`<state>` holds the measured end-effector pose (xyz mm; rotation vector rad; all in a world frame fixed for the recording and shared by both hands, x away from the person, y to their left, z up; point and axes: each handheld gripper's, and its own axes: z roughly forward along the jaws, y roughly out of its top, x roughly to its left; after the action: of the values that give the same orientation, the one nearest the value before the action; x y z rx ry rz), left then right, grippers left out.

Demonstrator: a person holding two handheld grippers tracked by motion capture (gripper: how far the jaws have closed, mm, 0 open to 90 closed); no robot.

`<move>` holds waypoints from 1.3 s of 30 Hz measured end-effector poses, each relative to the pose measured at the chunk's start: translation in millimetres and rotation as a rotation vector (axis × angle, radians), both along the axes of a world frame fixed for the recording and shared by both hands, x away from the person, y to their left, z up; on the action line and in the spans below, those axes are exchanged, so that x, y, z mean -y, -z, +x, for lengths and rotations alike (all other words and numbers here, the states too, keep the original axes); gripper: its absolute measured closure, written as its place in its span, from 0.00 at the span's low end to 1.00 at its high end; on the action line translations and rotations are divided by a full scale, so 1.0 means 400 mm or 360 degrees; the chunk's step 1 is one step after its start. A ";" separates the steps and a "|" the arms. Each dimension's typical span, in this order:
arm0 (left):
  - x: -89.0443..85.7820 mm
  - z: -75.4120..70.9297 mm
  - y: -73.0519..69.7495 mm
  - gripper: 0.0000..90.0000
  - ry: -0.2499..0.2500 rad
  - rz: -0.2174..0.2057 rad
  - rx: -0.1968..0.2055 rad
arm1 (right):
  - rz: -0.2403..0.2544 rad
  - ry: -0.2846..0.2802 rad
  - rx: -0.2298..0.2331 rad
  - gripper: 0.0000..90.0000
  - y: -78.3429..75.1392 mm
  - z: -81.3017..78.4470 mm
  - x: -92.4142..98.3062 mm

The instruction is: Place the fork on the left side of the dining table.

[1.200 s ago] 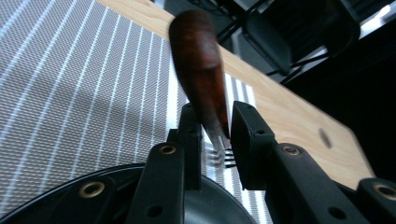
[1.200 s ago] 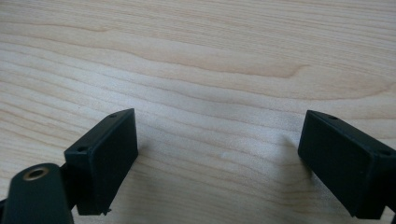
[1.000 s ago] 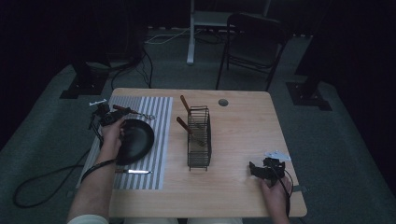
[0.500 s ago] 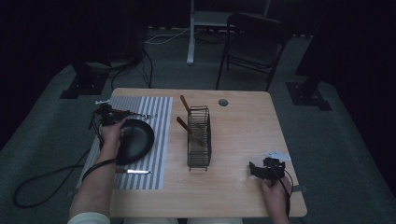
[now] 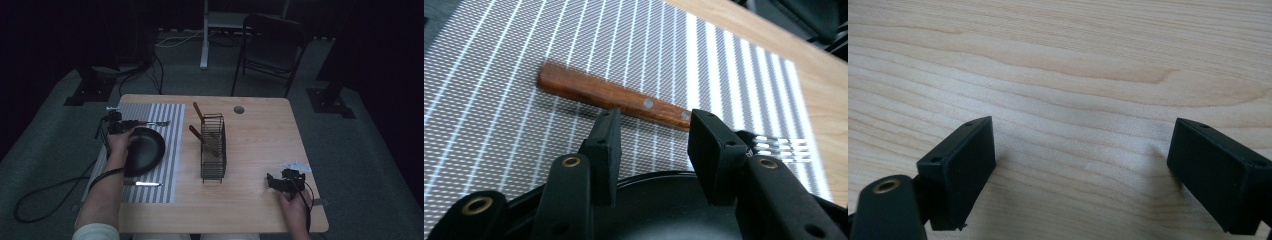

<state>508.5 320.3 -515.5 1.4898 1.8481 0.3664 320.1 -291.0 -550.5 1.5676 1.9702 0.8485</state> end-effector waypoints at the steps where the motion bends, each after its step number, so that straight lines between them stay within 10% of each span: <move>1: 0.002 0.000 -0.001 0.64 -0.0003 0.0027 -0.0005 | 0.0000 0.0000 0.0000 0.13 0.000 0.000 0.000; 8: 0.017 -0.013 -0.016 0.64 0.0035 0.0175 -0.0013 | 0.0000 0.0001 0.0000 0.13 0.000 0.000 0.000; 22: 0.028 -0.071 -0.058 0.58 0.0097 0.0233 0.0038 | -0.0001 0.0000 -0.0001 0.13 0.000 0.000 0.000; 39: 0.073 -0.116 -0.076 0.20 0.0208 0.0271 -0.0033 | -0.0001 0.0000 -0.0001 0.13 0.000 0.000 0.000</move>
<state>462.0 291.0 -485.0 1.7255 1.7602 0.4558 320.1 -291.1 -550.5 1.5679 1.9707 0.8476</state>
